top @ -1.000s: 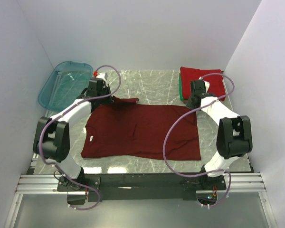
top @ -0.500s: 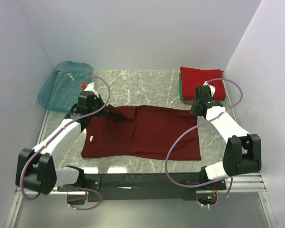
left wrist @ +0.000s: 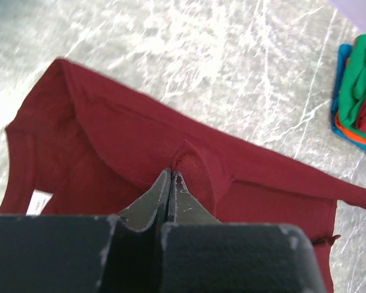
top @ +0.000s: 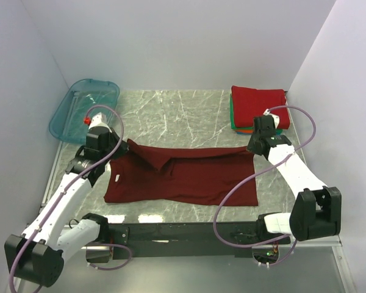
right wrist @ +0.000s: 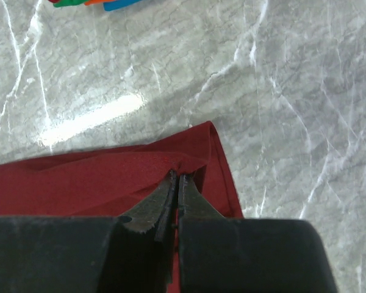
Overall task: Fold and stack the t-shirts
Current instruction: Fold the tshirt
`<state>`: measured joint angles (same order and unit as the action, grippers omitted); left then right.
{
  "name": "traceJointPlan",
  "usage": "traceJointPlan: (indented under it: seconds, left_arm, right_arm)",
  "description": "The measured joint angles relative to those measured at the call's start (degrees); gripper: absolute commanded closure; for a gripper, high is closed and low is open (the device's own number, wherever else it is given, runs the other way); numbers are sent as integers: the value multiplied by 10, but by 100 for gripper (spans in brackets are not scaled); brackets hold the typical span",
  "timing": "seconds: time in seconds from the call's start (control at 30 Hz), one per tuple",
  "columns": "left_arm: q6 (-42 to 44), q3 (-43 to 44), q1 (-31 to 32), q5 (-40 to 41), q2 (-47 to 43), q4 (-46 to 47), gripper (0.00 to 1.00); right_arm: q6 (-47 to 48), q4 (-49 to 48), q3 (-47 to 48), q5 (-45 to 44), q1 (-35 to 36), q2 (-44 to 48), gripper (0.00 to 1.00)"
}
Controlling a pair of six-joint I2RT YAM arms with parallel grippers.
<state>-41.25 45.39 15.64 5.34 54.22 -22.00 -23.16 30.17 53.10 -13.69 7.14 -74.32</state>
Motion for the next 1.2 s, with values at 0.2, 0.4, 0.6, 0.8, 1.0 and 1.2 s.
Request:
traceJointPlan:
  seconds: [0.2,0.4,0.6,0.8,1.0,1.2]
  left_arm:
    - [-19,-18,0,6,-43,-45,100]
    - [-41,-45,0,0,-104,-76,100]
    - [-74,-86,0,-6,-167,-125,100]
    - [-127,-148,3,-35,-221,-142,100]
    - [-186,-157,6,-38,-228,-203,81]
    - [-217,-141,9,-14,-227,-291,1]
  right_arm:
    - [1,12,0,0,0,17,100]
    - [2,14,0,0,0,22,100]
    - [4,16,0,0,0,22,100]
    - [5,15,-2,0,0,22,100]
    - [-3,8,-36,-5,0,17,76]
    - [-23,17,-67,-34,0,8,40]
